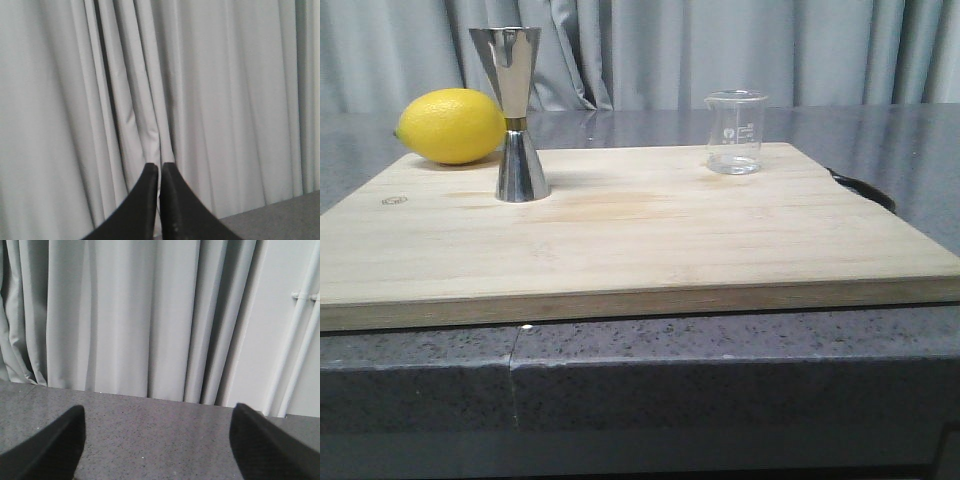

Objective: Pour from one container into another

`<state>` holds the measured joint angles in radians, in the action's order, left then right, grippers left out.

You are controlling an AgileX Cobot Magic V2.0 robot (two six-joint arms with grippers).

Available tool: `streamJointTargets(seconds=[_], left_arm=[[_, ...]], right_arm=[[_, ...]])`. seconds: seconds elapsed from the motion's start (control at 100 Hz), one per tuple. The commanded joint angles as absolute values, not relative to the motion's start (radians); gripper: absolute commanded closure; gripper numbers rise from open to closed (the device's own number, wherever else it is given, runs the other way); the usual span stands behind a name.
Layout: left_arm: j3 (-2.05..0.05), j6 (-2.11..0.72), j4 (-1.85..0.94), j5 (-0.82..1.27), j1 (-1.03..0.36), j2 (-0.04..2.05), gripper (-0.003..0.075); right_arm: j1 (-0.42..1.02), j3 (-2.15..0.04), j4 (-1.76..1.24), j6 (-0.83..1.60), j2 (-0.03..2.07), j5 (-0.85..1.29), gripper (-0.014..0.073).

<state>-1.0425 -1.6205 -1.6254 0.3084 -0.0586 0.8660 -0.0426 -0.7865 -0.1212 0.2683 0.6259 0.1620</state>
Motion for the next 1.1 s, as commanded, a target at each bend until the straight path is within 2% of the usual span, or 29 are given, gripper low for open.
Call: streamJointTargets(seconds=[0.0, 0.09, 0.33, 0.47, 0.63, 0.84, 1.09], left_arm=[[-0.963, -1.613, -1.644, 0.247, -0.069, 0.758, 0.0739], [-0.827, -1.613, -1.651, 0.198, -0.069, 0.65, 0.0739], [-0.5, -1.612, -1.704, 0.172, -0.069, 0.341, 0.074], [-0.364, -1.612, -1.736, 0.162, -0.069, 0.192, 0.074], [-0.263, -1.612, -1.736, 0.158, -0.069, 0.088, 0.074], [-0.153, -1.612, -1.732, 0.148, -0.069, 0.068, 0.074], [-0.042, -1.612, -1.742, 0.096, -0.069, 0.07, 0.0739]], right_arm=[[-0.048, -0.81, -0.111, 0.276, 0.562, 0.178, 0.0062], [-0.048, -0.79, -0.111, 0.276, 0.491, 0.244, 0.0106], [-0.048, -0.713, -0.111, 0.276, 0.265, 0.339, 0.0463], [-0.048, -0.672, -0.152, 0.276, 0.137, 0.423, 0.0582], [-0.048, -0.563, -0.214, 0.276, 0.006, 0.493, 0.0645], [-0.048, -0.428, -0.248, 0.276, -0.021, 0.523, 0.0646], [-0.048, -0.29, -0.248, 0.276, -0.021, 0.268, 0.0646]])
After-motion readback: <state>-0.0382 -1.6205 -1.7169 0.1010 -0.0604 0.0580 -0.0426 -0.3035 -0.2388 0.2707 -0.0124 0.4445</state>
